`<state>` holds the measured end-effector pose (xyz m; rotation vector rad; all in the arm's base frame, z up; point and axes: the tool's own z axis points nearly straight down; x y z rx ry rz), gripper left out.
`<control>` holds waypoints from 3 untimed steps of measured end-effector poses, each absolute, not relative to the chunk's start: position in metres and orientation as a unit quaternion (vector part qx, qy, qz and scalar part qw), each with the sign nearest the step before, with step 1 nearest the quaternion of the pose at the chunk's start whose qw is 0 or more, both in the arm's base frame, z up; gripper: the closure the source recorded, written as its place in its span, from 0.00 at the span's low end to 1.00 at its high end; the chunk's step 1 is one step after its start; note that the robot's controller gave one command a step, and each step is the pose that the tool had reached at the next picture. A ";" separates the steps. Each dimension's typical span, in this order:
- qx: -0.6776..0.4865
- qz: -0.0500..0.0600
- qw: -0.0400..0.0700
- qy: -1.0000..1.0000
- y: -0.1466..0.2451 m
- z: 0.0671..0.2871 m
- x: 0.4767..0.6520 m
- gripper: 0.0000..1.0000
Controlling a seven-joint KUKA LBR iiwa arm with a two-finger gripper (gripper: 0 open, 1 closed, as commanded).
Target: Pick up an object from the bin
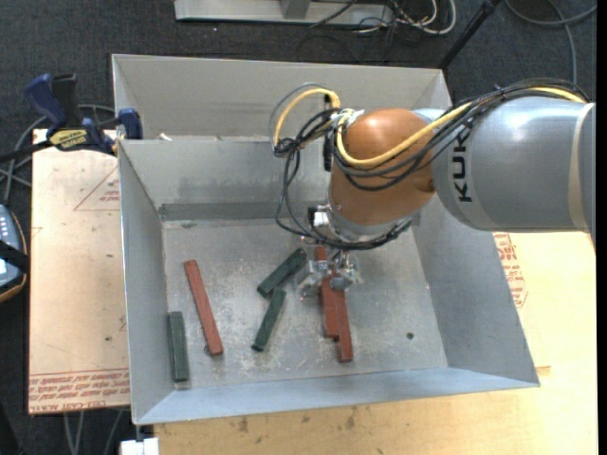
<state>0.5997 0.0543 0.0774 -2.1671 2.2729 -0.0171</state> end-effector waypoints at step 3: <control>-0.593 0.003 -0.001 0.805 0.109 0.123 0.605 0.00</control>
Offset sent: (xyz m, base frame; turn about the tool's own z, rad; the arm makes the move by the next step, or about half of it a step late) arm -0.0074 0.0102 0.1413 0.1440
